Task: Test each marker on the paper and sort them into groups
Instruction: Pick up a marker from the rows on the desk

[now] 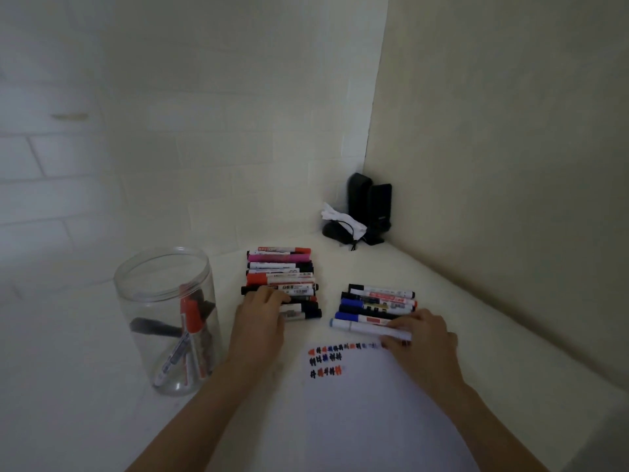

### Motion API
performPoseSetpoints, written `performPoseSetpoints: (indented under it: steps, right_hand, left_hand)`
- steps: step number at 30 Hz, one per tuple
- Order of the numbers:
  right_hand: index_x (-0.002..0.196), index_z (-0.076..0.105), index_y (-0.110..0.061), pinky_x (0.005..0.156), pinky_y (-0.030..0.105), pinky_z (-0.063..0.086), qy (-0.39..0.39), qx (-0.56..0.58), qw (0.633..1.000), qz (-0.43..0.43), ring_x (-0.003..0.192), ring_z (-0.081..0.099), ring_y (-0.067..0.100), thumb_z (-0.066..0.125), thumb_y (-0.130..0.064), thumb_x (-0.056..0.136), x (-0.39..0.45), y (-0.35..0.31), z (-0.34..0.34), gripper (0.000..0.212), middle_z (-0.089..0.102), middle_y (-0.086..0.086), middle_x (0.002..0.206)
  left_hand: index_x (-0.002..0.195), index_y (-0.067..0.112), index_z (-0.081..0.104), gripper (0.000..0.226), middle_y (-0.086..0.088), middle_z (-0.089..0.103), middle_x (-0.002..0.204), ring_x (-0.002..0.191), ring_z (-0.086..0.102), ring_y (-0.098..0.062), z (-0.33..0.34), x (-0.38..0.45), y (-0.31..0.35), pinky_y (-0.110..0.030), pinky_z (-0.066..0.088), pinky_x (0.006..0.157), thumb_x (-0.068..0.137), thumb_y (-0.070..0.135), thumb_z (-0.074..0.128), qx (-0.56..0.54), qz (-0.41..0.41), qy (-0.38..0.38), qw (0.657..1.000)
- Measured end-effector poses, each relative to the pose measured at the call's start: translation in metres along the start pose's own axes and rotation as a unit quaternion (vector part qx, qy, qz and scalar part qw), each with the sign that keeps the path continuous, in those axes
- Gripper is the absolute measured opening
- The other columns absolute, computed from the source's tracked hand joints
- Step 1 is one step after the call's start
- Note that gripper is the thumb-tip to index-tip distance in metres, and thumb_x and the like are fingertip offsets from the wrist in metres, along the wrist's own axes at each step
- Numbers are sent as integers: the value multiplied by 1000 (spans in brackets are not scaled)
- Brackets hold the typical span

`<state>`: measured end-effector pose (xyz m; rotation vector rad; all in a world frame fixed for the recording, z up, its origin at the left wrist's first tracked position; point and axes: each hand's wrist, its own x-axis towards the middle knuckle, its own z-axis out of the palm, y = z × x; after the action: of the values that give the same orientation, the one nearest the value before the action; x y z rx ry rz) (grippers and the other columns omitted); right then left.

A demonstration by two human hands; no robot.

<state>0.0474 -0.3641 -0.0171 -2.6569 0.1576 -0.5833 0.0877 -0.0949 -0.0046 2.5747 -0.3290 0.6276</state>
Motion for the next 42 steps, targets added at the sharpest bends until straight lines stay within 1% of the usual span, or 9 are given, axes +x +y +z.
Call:
performPoseSetpoints:
  steps: [11, 16, 18, 21, 23, 32, 34, 38, 42]
  right_hand:
    - [89, 76, -28, 77, 34, 35, 16, -4, 999, -46, 94, 53, 17, 79, -30, 77, 16, -9, 11, 13, 57, -6, 94]
    - [97, 74, -22, 77, 29, 45, 31, 85, 994, -64, 86, 56, 8, 76, -25, 82, 5, -22, 12, 16, 56, -9, 93]
    - [98, 71, -26, 71, 16, 44, 18, 159, 984, -77, 77, 54, 1, 69, -25, 88, -5, -40, 6, 10, 59, -11, 89]
    - [93, 66, -32, 62, 13, 42, -42, 276, 960, -36, 71, 56, 1, 50, -34, 98, -25, -70, -3, 16, 62, -10, 81]
    - [94, 67, -26, 61, 17, 45, -87, 378, 922, 23, 67, 60, 4, 42, -45, 96, -36, -86, -11, 31, 67, -3, 79]
    - [86, 75, -19, 62, 31, 45, -150, 414, 893, 95, 61, 50, 18, 72, -31, 84, -54, -82, -46, 13, 64, -2, 62]
    - [86, 75, -18, 63, 27, 48, -144, 431, 884, 110, 61, 52, 15, 74, -30, 81, -55, -82, -50, 13, 61, 0, 63]
    - [89, 71, -3, 57, 23, 42, -168, 559, 794, 168, 60, 52, 10, 70, -30, 85, -58, -97, -45, 28, 61, 3, 67]
    - [81, 72, -10, 61, 25, 48, -172, 467, 860, 110, 63, 58, 14, 66, -29, 90, -66, -108, -35, 22, 67, 6, 67]
  left_hand:
    - [120, 21, 61, 32, -1, 58, 127, 115, 50, -21, 18, 12, -4, -36, 42, 100, 90, 14, 62, 56, -6, -22, 998]
    - [113, 17, 64, 24, 0, 64, 114, 103, 57, -14, 0, 7, 12, -27, 47, 91, 90, 12, 63, -149, -64, 21, 987]
    - [109, 16, 63, 20, 2, 68, 107, 98, 62, -13, -19, 1, 33, -22, 49, 83, 89, 15, 64, -355, -158, -45, 920]
    - [106, 4, 61, 19, -7, 72, 103, 99, 68, -21, -35, -14, 56, -29, 53, 85, 87, 6, 63, -606, -218, -133, 754]
    - [107, 0, 59, 21, -11, 72, 104, 101, 68, -22, -37, -24, 60, -33, 53, 90, 87, 5, 64, -631, -216, -146, 731]
    - [97, 11, 72, 16, -4, 74, 97, 96, 69, -18, -52, -56, 27, -31, 54, 88, 81, 13, 73, -592, -254, -177, 744]
    - [92, 14, 73, 10, -1, 74, 91, 90, 69, -14, -55, -59, 22, -24, 53, 82, 83, 13, 72, -530, -210, -183, 801]
    - [89, 16, 66, 6, 2, 72, 81, 78, 68, -13, -51, -59, 29, -31, 55, 83, 85, 18, 70, -421, -118, -186, 880]
    - [103, 21, 58, 9, 9, 68, 96, 86, 62, -5, -50, -59, 40, -19, 51, 80, 94, 25, 57, -285, -14, -198, 938]
